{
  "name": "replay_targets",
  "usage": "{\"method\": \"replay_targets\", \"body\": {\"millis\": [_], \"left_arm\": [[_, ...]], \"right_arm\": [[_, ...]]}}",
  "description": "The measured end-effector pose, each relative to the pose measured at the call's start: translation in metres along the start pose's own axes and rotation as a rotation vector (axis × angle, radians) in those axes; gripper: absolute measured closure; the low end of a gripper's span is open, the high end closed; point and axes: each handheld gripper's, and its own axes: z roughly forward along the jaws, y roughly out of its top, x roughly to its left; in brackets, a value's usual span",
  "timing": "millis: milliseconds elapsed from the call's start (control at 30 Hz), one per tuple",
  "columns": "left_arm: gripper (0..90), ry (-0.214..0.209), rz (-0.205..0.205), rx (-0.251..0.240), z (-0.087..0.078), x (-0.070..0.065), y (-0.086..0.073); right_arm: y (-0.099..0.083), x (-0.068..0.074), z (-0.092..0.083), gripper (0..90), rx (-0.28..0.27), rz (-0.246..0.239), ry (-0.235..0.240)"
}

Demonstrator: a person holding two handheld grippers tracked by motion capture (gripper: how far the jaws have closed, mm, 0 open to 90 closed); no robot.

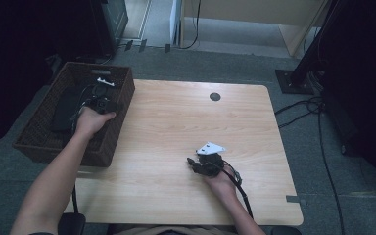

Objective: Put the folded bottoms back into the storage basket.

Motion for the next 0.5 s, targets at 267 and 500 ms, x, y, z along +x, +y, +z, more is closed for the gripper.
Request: {"method": "replay_targets", "body": {"millis": [267, 500], "left_arm": [[72.8, 0.024, -0.044, -0.012, 0.0069, 0.001, 0.0095], [72.6, 0.028, -0.048, -0.017, 0.0071, -0.0004, 0.009]], "right_arm": [[0.0001, -0.0003, 0.0003, 50.6, -0.002, -0.003, 0.0], [0.0004, -0.0002, 0.0005, 50.6, -0.001, -0.001, -0.001]]}}
